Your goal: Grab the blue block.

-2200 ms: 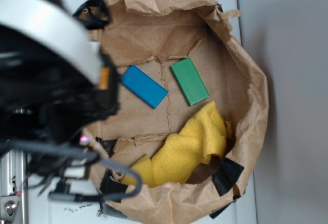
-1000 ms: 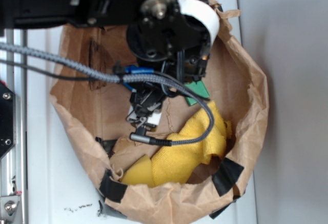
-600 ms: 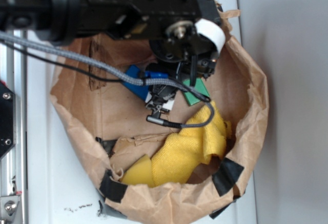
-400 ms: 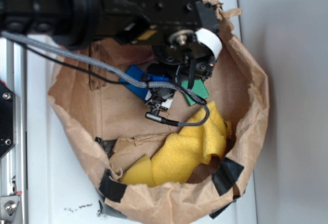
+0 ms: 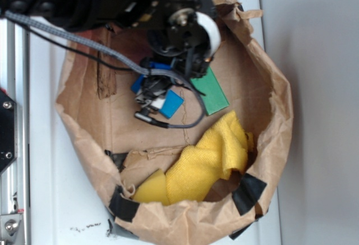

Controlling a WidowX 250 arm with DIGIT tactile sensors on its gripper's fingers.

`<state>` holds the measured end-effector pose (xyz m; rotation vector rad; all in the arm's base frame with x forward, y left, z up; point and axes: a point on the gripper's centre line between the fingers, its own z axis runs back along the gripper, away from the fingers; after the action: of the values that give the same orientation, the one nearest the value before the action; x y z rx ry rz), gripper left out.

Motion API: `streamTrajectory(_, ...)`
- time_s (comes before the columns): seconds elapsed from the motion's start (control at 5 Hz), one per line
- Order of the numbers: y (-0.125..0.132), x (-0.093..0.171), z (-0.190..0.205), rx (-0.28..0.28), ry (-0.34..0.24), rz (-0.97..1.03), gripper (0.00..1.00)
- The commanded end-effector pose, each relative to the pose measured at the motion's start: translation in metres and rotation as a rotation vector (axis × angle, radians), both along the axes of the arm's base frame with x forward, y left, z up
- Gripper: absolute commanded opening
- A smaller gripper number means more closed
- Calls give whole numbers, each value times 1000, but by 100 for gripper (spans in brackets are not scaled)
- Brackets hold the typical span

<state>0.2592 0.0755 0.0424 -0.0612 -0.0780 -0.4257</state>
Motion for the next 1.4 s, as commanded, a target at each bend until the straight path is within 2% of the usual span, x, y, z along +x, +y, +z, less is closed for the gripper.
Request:
streamTrajectory(0.0, 9, -3, -15, 49, -125, 11, 100)
streamTrajectory(0.2, 6, -5, -21, 47, -145, 8, 100)
streamTrajectory(0.4, 3, -4, -25, 61, -157, 52, 0)
streamTrajectory(0.6, 4, -13, -22, 67, -161, 59, 0)
streamTrajectory(0.8, 4, -24, -5, 38, -149, 52, 100)
streamTrajectory(1.0, -4, -30, 19, 19, -169, 108, 100)
streamTrajectory(1.2, -14, -36, 35, 26, -163, 135, 100)
